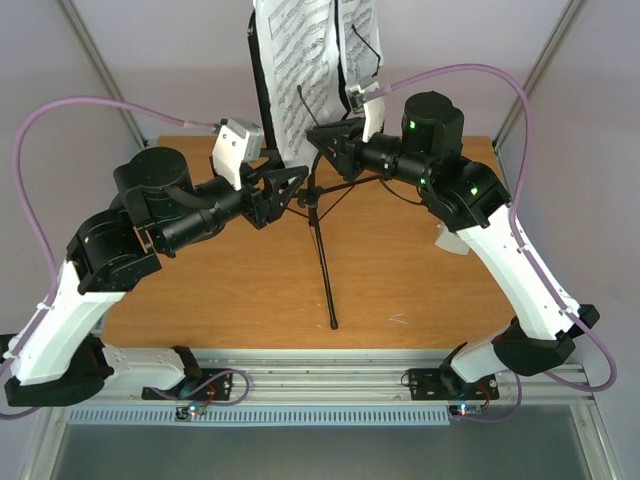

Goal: Pack up the instrument practice props
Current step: Pick up the sheet music from the music stand.

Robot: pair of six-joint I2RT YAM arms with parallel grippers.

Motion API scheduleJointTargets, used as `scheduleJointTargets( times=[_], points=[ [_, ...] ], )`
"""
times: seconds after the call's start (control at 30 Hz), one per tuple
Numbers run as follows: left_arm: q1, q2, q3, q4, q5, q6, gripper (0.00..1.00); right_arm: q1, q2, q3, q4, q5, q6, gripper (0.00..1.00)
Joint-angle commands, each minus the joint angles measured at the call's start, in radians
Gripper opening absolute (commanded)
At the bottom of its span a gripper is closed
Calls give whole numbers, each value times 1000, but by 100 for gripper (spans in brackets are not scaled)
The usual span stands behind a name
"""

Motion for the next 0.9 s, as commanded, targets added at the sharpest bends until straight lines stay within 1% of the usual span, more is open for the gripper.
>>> scheduleJointTargets(
  times=[0.0,0.1,0.2,0.37,0.57,0.67,0.77,0.8,0.87],
  points=[
    [-23,7,17,25,-102,51,52,0,14,17,15,24,-8,15],
    [-36,14,22,23,-140,60,45,-1,13,13,18,18,-10,11],
    [-46,14,20,27,-180,69,41,-1,9,7,26,8,-13,9],
    [-49,18,13,41,-209,79,33,0,1,-10,35,3,-16,8],
    [-49,23,13,53,-232,87,18,-1,-2,-19,40,2,-18,8],
    [-49,23,8,61,-235,87,9,-1,-5,-21,40,2,-20,8],
    [-49,24,4,67,-247,92,3,-1,-6,-26,40,2,-22,7],
    [-49,23,4,68,-249,94,1,-1,-8,-28,40,3,-22,6],
    [-49,22,4,69,-248,96,0,-1,-9,-32,40,8,-23,4]
  ],
)
